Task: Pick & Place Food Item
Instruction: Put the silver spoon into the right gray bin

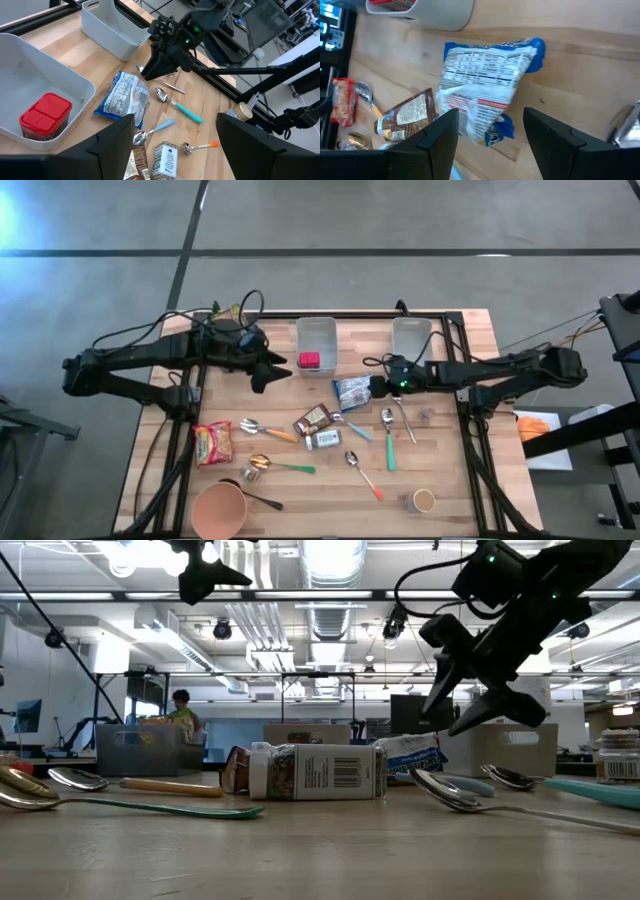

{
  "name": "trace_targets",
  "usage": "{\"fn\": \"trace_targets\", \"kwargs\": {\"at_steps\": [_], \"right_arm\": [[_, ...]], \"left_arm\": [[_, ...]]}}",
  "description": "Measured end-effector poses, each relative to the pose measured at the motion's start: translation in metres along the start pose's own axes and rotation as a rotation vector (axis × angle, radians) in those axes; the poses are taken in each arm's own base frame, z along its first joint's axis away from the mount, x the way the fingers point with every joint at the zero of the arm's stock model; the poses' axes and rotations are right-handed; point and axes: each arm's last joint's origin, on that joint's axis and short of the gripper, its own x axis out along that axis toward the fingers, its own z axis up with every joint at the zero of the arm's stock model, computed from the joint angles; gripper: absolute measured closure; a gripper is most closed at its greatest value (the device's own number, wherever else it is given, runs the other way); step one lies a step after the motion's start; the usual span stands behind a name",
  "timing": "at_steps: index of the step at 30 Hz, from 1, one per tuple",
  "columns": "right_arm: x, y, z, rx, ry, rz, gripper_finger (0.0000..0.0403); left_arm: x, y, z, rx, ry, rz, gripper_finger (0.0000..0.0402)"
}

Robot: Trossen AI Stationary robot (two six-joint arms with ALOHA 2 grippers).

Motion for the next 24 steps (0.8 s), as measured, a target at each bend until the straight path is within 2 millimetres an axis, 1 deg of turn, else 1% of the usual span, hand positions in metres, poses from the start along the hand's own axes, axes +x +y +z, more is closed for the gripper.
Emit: {"fn": "trace_targets", "kwargs": {"at_steps": [6,12,16,19,22,24], "right_arm": [[0.0082,-0.0013,-0.0018,-0.01,0.012,-0.019,0.0184],[0.0093,-0.0009,-0.0025,-0.065,0.026,-0.009,0.0184],[0.0105,-0.0048,-0.0058,-0.164,0.088,0.005,0.0184],[0.0099,-0.0039,-0.0075,-0.251,0.148,0.042,0.0184],[0.0096,-0.0042,-0.0087,-0.277,0.184,0.054,0.0184],[0.0077,-0.0029,-0.0083,-0.25,0.195,0.04,0.0184]], "left_arm": [[0.0002,0.0001,-0.0001,0.0,0.001,0.001,0.0117],[0.0002,0.0001,-0.0001,-0.001,0.001,0.001,0.0117],[0.0002,0.0001,-0.0001,-0.001,0.001,0.001,0.0117],[0.0002,0.0001,-0.0001,0.0,0.001,0.001,0.0117],[0.0002,0.0001,-0.0001,0.0,0.001,0.001,0.0117],[0.0002,0.0001,-0.0001,0.0,0.001,0.001,0.0117]]}}
